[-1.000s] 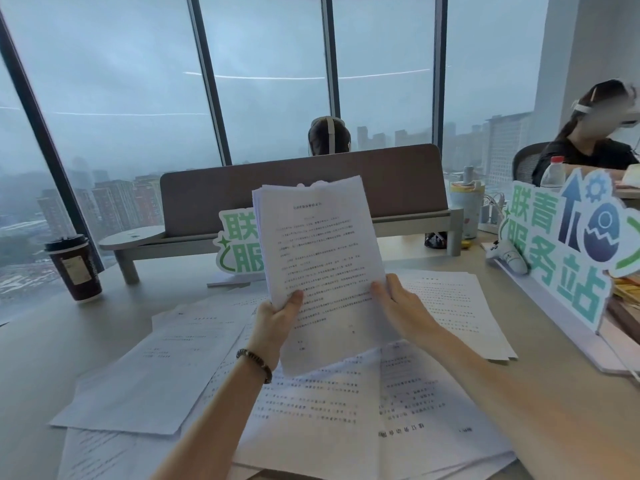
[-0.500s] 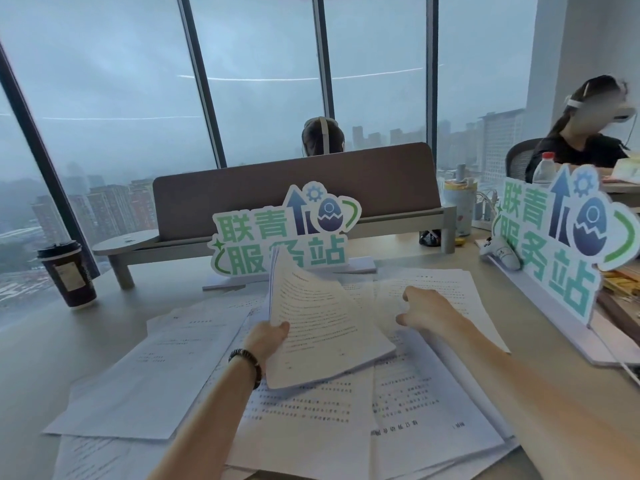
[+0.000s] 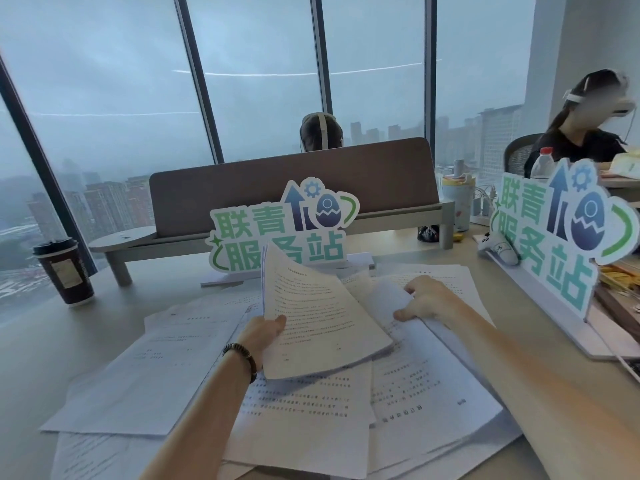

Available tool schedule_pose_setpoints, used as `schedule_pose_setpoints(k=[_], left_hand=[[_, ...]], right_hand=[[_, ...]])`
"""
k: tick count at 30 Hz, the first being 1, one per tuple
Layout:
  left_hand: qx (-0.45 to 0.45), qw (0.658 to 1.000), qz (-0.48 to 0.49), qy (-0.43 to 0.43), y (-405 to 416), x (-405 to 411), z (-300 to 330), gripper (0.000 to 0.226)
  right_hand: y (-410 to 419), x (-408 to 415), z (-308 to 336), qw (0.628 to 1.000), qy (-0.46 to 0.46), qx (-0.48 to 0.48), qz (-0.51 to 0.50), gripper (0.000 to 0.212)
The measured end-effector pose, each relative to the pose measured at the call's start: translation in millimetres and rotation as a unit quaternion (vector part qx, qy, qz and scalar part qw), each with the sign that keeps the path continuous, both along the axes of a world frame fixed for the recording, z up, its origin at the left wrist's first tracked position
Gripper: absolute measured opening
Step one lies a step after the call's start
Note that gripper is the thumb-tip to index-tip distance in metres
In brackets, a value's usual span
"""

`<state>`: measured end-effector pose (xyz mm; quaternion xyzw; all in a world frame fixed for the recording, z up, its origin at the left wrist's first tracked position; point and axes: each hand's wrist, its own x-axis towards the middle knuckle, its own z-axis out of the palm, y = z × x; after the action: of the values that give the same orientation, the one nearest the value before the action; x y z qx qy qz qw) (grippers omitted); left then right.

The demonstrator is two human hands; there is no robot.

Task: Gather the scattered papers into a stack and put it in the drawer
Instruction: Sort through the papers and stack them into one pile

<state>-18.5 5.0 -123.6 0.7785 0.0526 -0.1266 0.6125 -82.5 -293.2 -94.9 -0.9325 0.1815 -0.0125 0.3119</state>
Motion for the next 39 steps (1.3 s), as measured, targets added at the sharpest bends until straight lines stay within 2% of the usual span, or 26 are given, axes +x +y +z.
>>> schedule_pose_setpoints(k=[3,8,12,15,17,18,20,22,30,36,39], left_hand=[[-0.025,1.000,0.001,0.013,2,1,2,0.025],[-0.060,0.998,-0.002,0.014,3,1,2,0.018],[-0.085,0.996,-0.007,0.020,3,1,3,0.012],[-0.089,0.996,-0.011,0.021,3,1,3,0.013],[-0.083,0.996,-0.018,0.025,3,0,3,0.014],[-0.080,0.996,-0.022,0.027,3,-1,3,0.013],[-0.075,0.996,-0.029,0.035,2,-3,3,0.012],[-0.069,0.996,-0.039,0.040,1,-4,3,0.013],[-0.044,0.997,-0.051,0.035,-3,-5,0,0.024],[-0.021,0.998,-0.057,0.022,-6,-7,-1,0.023],[-0.010,0.998,-0.060,0.017,-6,-6,-2,0.025]], right_hand=[[-8,0,0,0.999,-0.047,0.003,-0.018,0.034],[-26,1,-5,0.991,-0.101,-0.001,-0.087,0.026],[-42,5,-13,0.983,-0.114,-0.046,-0.133,0.009],[-42,2,-16,0.983,-0.081,-0.072,-0.151,0.019],[-39,-1,-16,0.981,-0.018,-0.123,-0.149,0.006],[-39,-1,-16,0.977,0.023,-0.148,-0.151,0.009],[-40,1,-17,0.966,0.099,-0.177,-0.158,0.028],[-40,3,-19,0.961,0.132,-0.183,-0.160,0.035],[-45,2,-19,0.974,0.088,-0.139,-0.154,0.033],[-43,1,-18,0.979,0.055,-0.121,-0.156,0.046],[-41,0,-17,0.976,0.071,-0.121,-0.168,0.037]])
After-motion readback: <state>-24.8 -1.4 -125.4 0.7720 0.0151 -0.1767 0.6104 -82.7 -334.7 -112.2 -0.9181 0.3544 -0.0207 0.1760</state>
